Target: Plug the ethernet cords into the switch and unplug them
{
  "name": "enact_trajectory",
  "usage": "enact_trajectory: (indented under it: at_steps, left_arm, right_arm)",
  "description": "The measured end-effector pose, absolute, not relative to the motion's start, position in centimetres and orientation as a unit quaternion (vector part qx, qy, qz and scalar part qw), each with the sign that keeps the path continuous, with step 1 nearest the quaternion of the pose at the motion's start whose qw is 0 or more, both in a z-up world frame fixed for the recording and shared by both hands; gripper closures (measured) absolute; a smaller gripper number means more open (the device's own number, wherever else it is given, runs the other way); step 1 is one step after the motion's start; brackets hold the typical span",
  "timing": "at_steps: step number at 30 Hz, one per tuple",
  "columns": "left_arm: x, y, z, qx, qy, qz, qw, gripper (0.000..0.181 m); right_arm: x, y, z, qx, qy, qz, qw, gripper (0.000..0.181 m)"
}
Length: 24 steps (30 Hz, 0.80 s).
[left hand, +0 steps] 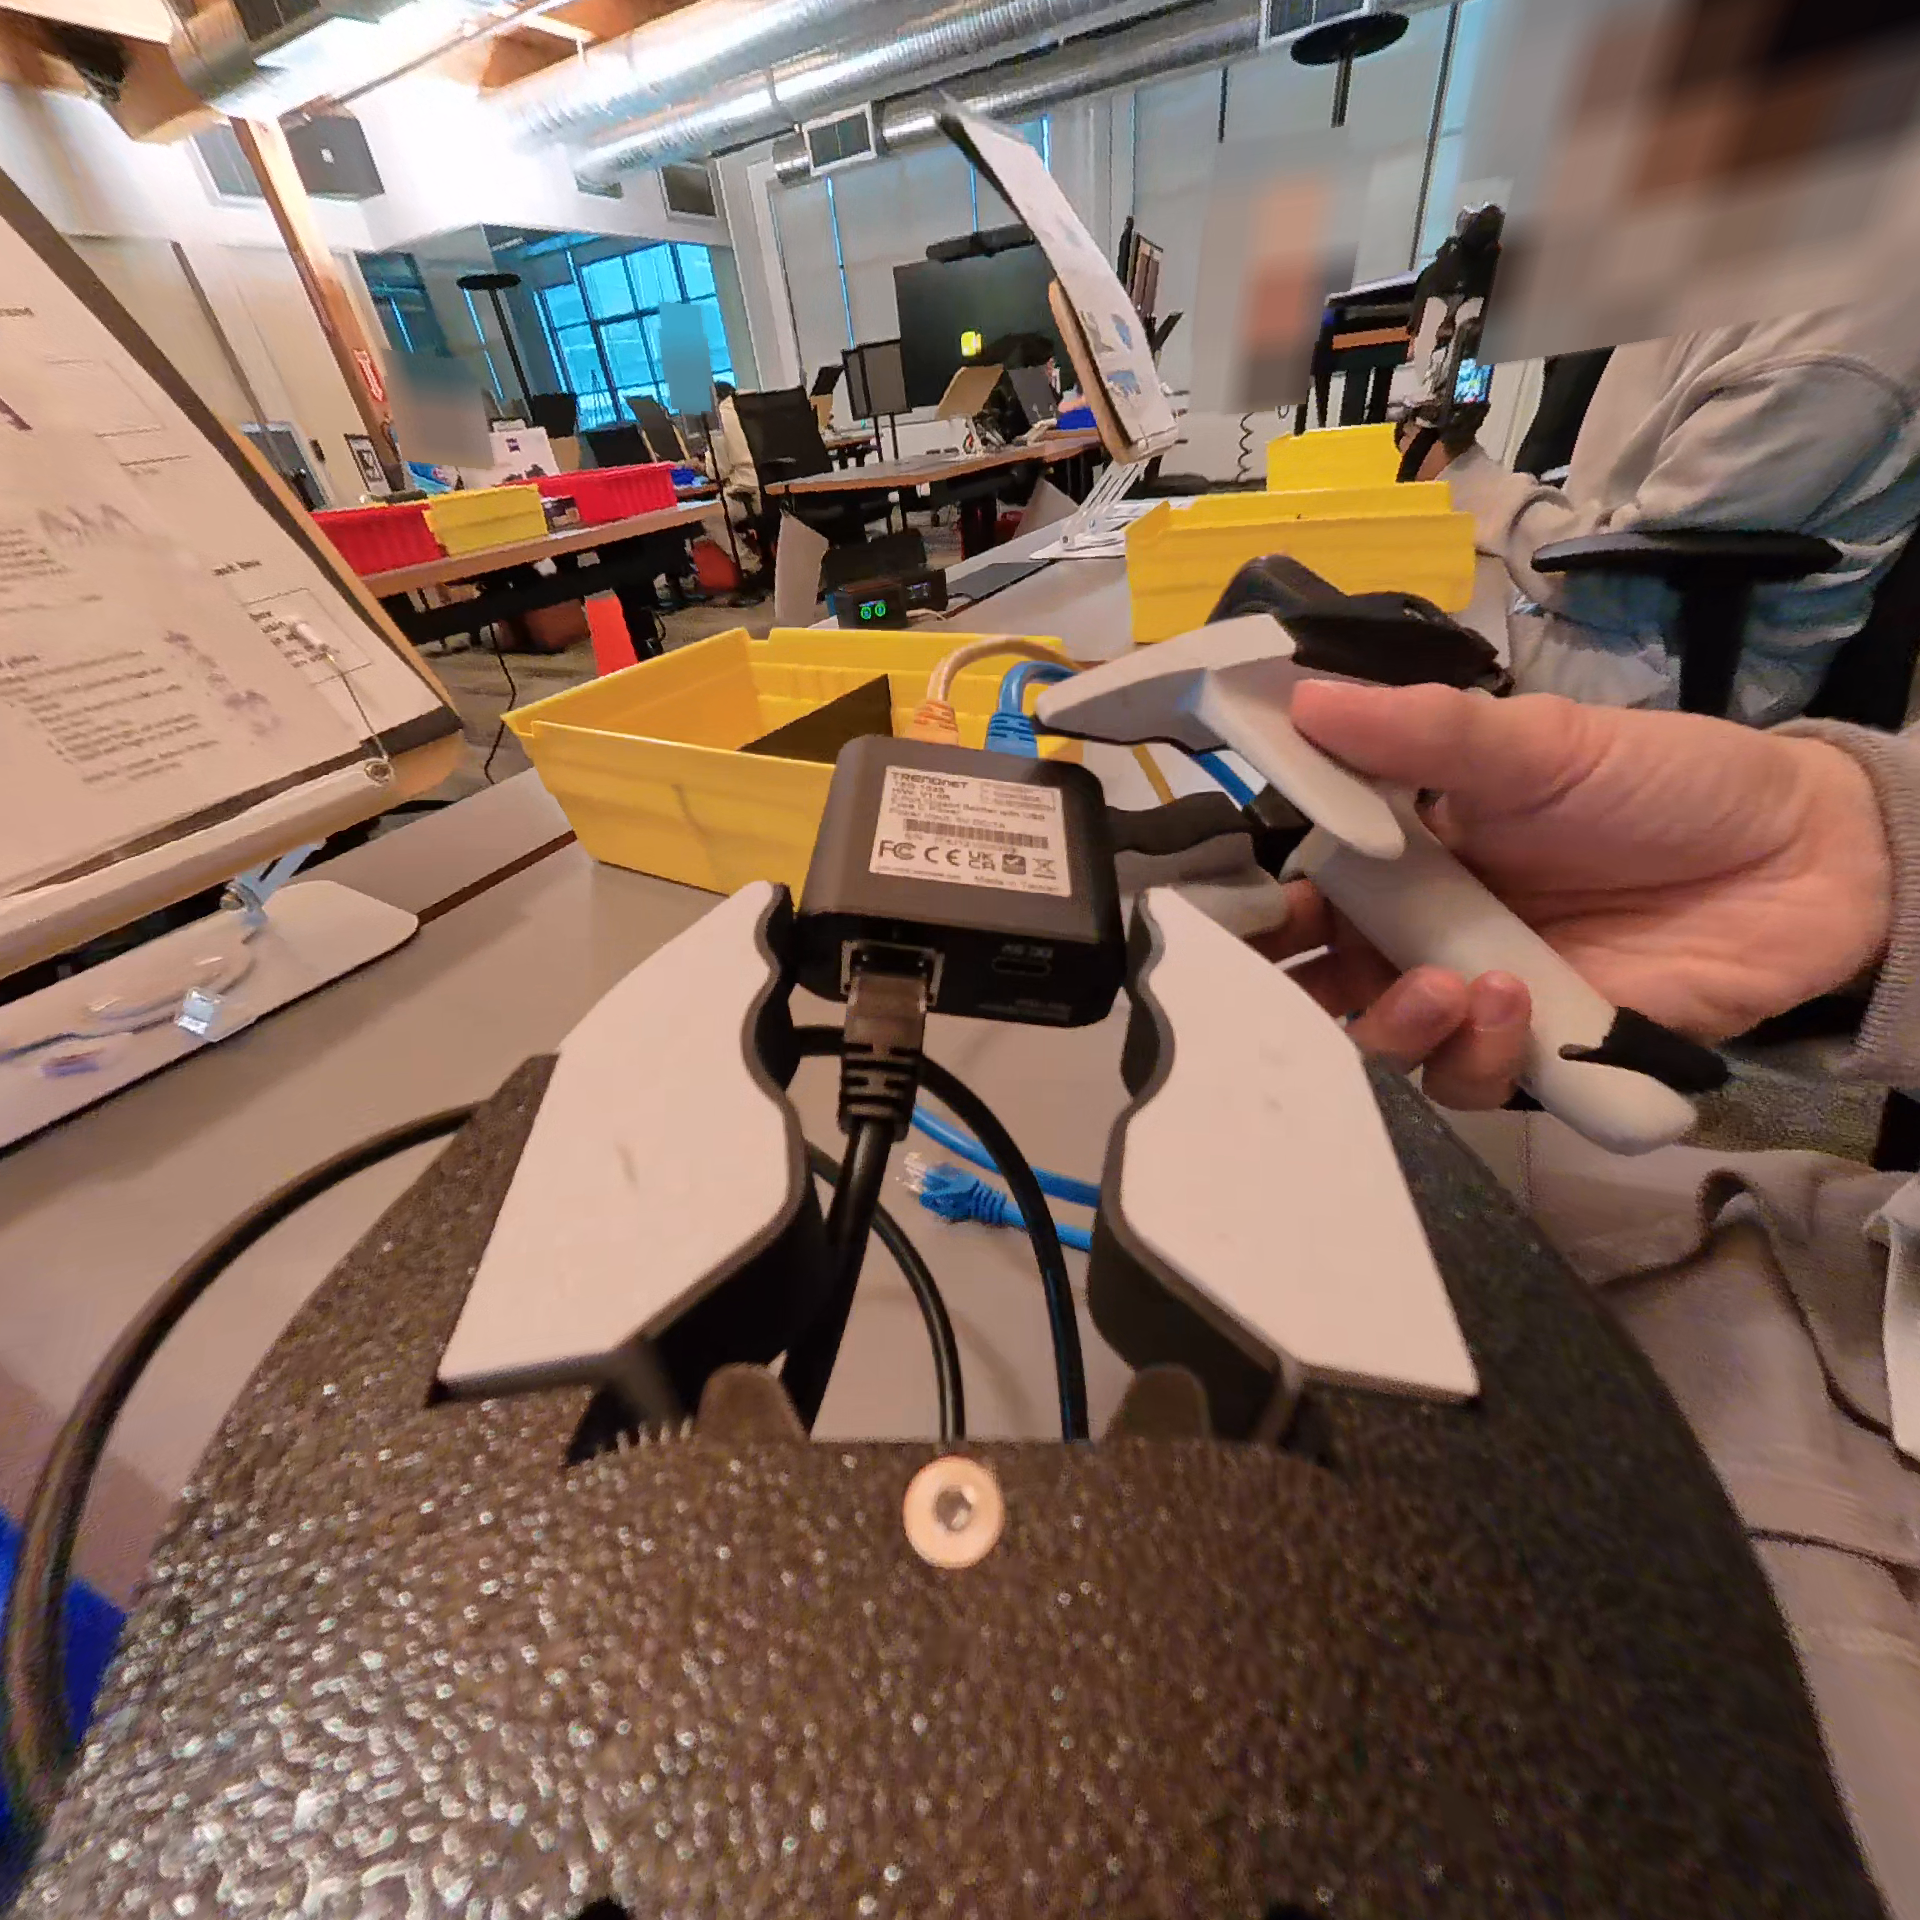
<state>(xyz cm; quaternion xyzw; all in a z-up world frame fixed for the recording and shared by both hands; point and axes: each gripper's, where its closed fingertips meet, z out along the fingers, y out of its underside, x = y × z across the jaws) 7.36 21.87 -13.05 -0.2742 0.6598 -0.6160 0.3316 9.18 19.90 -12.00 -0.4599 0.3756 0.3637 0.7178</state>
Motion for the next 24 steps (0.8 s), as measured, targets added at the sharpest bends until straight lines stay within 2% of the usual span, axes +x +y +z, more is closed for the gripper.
enact_trajectory:
  at_steps: [3,5,12,16,24]
  left_arm:
    - [7.6,22.1,-13.8,-0.270,0.650,-0.634,0.321,0.121]
    - [7.8,22.7,-14.0,-0.268,0.647,-0.638,0.322,0.121]
    - [8.6,23.7,-14.0,-0.246,0.647,-0.647,0.319,0.121]
    - [9.0,23.2,-14.2,-0.230,0.660,-0.640,0.319,0.121]
    - [9.9,22.7,-14.2,-0.229,0.660,-0.639,0.322,0.121]
  right_arm:
    - [9.5,20.9,-12.4,-0.467,0.377,0.365,0.711,0.148]
    - [9.4,21.4,-12.5,-0.461,0.375,0.374,0.712,0.156]
    - [10.1,21.4,-13.2,-0.414,0.393,0.387,0.724,0.166]
    - [10.5,21.1,-13.5,-0.439,0.393,0.366,0.721,0.159]
    - [11.4,20.5,-13.5,-0.428,0.405,0.347,0.730,0.167]
